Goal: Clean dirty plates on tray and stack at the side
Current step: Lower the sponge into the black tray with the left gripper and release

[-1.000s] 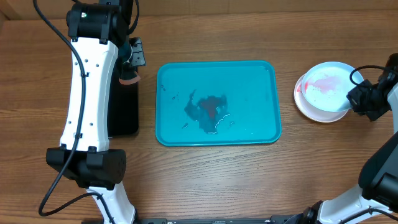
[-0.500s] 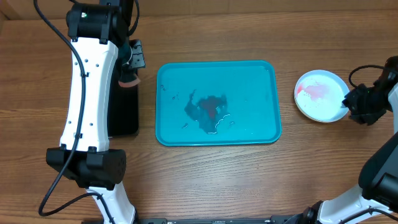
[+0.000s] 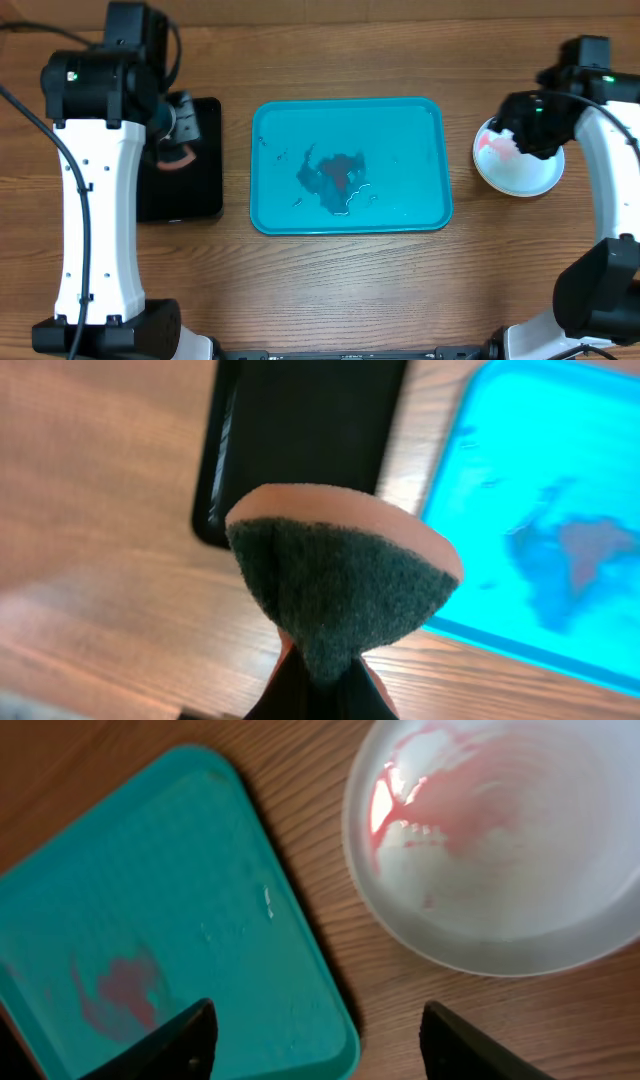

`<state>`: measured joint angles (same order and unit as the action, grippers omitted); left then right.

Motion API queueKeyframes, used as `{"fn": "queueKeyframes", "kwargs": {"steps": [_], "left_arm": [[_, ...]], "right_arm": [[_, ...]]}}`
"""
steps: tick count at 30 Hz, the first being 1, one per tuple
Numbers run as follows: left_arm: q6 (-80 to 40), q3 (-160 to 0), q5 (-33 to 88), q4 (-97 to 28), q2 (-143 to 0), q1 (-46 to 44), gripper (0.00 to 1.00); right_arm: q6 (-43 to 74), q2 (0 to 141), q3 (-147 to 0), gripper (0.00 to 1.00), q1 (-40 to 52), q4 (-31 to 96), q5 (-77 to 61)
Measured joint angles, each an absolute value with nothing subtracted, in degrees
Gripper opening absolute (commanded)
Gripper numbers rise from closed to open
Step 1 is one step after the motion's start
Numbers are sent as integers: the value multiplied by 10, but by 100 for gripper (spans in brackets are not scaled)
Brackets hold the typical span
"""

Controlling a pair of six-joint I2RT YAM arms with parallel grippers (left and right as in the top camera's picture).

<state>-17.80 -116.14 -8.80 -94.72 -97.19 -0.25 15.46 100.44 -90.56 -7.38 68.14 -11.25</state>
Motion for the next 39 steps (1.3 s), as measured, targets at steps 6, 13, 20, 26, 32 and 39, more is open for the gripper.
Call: {"fn": "queueKeyframes", "kwargs": {"steps": [6, 13, 20, 26, 32, 39], "left_arm": [[-167, -991, -88, -792, -994, 74, 4], [-107, -803, -88, -547, -1006, 102, 4], [-67, -688, -85, -428, -1047, 101, 6], [-53, -675, -84, -408, -1082, 101, 40], [-50, -745, -88, -481, -1082, 101, 86], [-53, -1001, -104, -687, -1082, 101, 94]], "right_arm": [[149, 1004, -906, 79, -13, 673, -98], [149, 1004, -906, 80, 17, 670, -93], [149, 1004, -906, 80, 19, 671, -89], [149, 1004, -906, 80, 19, 671, -87], [149, 1004, -906, 81, 19, 671, -87], [149, 1004, -918, 89, 19, 690, -88]]}}
